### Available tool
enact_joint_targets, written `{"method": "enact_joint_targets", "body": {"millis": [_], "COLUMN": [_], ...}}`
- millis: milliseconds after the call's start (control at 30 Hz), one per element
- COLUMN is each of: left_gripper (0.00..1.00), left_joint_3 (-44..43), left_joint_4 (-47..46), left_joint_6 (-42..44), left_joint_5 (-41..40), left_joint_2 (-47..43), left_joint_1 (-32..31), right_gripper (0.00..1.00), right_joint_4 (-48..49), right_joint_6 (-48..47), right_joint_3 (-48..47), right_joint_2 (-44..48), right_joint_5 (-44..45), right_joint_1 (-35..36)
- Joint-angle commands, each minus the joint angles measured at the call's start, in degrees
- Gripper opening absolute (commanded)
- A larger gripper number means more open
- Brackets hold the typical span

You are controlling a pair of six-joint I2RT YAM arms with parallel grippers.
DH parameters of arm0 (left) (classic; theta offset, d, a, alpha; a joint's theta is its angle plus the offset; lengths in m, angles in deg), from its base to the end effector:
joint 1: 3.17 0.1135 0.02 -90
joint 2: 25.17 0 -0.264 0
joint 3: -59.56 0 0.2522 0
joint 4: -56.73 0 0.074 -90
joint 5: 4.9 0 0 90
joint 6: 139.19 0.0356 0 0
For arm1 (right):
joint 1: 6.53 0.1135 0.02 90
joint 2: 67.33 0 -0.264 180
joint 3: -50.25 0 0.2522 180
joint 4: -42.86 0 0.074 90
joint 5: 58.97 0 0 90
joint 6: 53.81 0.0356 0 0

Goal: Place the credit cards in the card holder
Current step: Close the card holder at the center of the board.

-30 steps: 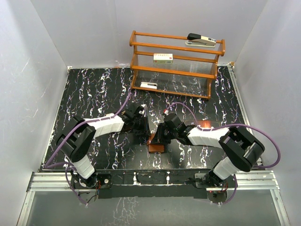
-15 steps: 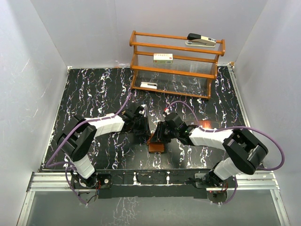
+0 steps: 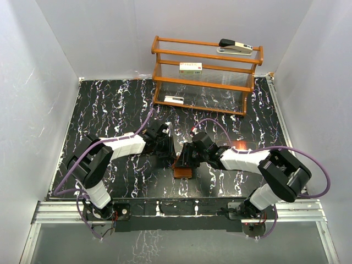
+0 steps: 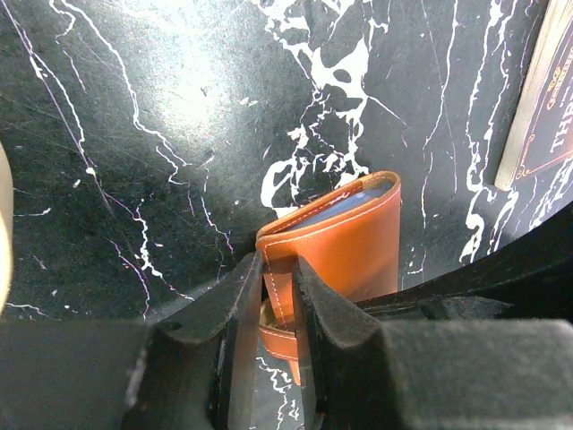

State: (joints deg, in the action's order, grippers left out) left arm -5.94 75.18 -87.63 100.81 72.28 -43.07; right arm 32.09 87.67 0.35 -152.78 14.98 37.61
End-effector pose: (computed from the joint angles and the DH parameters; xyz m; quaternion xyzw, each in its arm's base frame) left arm 0.2525 -0.2237 0.1584 0.0582 0.9314 -0.3116 0.1789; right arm 0.1934 0.2014 0.1518 0.0070 0.9206 0.3600 0.1514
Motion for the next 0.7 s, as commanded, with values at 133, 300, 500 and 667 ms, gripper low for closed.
{"method": "enact_joint_targets", "body": {"millis": [133,300,500,667], "left_gripper": [0.2,0.2,0.2,0.2], "left_joint_3": [0.59,0.61,0.86,1.62], "left_joint_4": [0.03,-0.11,-0.02,0.19], "left_joint_6": [0.11,-0.04,-0.28,-1.08], "left_joint_5": [0.38,0.38,0.3,-0.14], "left_joint_2": [0.15,0.02,-0.04,-0.24], "left_joint_1": [0.03,0.05,0.01,0.02], "right_gripper": [0.19,0.14,0.17,0.25], "right_joint_4": [2.71,2.77,3.72,3.96], "right_joint_6": [-0.88,-1.15,-0.72,0.0], "right_joint_3": [-1.9,-1.97,-1.99,-1.92], "right_joint_2": [-1.11,-1.2,-1.24,-0.64], "right_joint_5": [0.51,0.83,0.38,1.01], "right_joint_1": [0.22,0.24,0.21,0.21]}}
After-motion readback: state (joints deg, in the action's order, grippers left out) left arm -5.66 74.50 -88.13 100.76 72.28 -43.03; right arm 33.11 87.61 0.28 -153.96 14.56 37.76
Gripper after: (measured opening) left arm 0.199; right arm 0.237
